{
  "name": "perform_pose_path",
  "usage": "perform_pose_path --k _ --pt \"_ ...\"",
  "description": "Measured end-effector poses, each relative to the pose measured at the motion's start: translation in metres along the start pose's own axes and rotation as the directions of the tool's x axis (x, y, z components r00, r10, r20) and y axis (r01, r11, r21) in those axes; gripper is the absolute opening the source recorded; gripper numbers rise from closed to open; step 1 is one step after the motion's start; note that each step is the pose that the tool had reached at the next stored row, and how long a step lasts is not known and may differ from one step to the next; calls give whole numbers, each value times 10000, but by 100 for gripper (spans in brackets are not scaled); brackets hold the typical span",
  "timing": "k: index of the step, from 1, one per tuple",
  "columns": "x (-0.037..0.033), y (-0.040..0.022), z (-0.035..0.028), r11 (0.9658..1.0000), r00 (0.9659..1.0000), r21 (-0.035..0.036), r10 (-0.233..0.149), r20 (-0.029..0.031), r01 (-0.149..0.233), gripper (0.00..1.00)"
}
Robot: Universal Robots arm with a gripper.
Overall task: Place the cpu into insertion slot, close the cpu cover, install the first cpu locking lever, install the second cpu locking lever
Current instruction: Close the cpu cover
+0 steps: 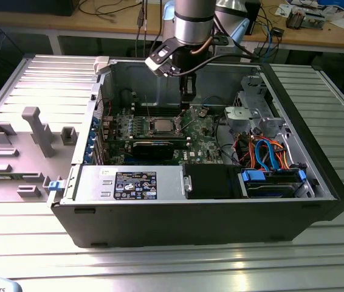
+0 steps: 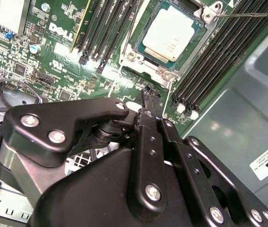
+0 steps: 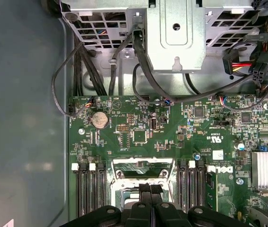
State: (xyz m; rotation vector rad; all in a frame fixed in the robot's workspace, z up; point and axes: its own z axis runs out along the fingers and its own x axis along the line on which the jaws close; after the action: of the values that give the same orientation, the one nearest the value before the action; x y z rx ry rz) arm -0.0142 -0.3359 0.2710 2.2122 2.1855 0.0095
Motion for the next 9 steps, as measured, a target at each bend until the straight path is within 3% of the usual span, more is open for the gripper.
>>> perform_pose_path --k 9 --pt "0 26 1 10000 10000 0 2 0 -2 11"
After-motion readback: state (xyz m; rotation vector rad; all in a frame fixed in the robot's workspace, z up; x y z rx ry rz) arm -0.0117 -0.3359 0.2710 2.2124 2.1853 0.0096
